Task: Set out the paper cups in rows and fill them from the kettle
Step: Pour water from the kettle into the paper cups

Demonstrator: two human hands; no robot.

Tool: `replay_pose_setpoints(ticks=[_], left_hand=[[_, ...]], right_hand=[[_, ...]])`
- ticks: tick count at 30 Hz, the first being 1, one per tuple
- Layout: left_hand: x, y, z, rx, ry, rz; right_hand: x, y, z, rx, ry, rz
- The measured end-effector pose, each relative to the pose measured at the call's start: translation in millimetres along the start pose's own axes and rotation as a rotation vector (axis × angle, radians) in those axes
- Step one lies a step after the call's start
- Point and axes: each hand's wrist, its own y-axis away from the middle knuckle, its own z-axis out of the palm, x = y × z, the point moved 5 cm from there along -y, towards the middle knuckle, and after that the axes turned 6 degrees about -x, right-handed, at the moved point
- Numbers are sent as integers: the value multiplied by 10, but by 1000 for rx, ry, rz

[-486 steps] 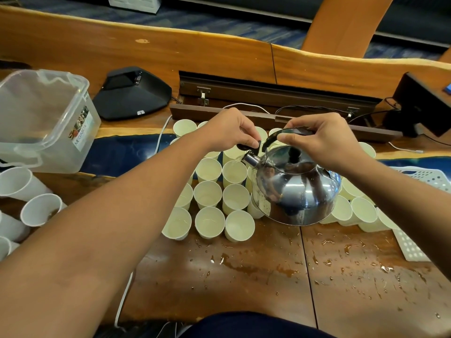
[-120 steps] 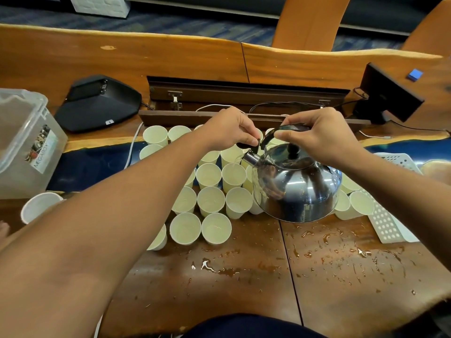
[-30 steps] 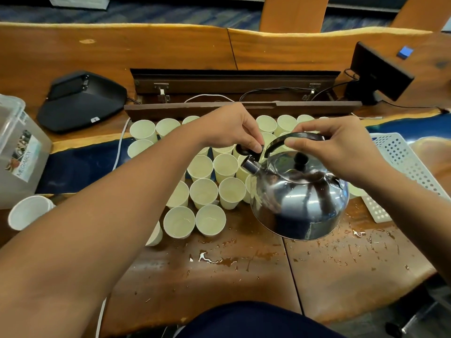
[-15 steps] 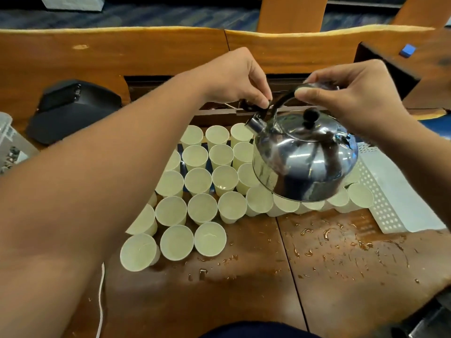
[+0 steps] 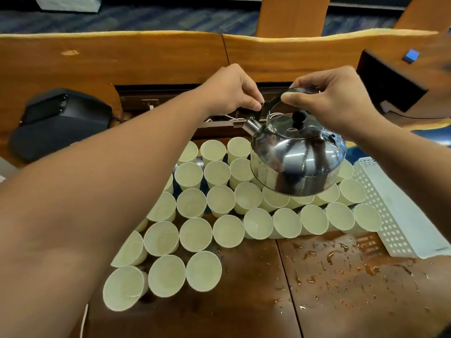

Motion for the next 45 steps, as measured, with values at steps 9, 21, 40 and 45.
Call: replay_pose_setpoints(ticks=[9,21,40,45], left_hand=[[-138,-180,122,14,38,-37],[-211,-204,191,20,90,-50],[-234,-212,237,21,90,-44],[-187,-190,225,34,93,-33]], right_hand=[[199,-181,43,-14,9,36],[198,-254,94,-50,52,68],[201,-232,112,-62,78,69],[231,-196,81,-31,63,50]])
